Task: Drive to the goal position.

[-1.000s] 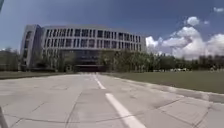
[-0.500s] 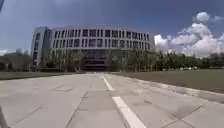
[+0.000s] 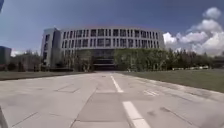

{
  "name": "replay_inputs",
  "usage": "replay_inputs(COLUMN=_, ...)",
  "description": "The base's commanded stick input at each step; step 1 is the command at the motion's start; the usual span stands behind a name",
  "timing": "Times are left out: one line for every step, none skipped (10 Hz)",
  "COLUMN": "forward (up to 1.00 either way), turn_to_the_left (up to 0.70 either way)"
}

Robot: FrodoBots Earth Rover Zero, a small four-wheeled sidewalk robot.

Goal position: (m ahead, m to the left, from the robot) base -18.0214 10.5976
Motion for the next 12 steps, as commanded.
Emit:
replay_inputs(forward=1.00, turn_to_the_left=0.27)
replay_inputs(forward=1.00, turn_to_the_left=0.27)
replay_inputs(forward=1.00, turn_to_the_left=0.27)
replay_inputs(forward=1.00, turn_to_the_left=0.27)
replay_inputs(forward=1.00, turn_to_the_left=0.27)
replay_inputs(forward=1.00, turn_to_the_left=0.27)
replay_inputs(forward=1.00, turn_to_the_left=0.27)
replay_inputs(forward=1.00, turn_to_the_left=0.27)
replay_inputs(forward=1.00, turn_to_the_left=0.27)
replay_inputs(forward=1.00, turn_to_the_left=0.27)
replay_inputs(forward=1.00, turn_to_the_left=0.27)
replay_inputs(forward=1.00, turn_to_the_left=0.27)
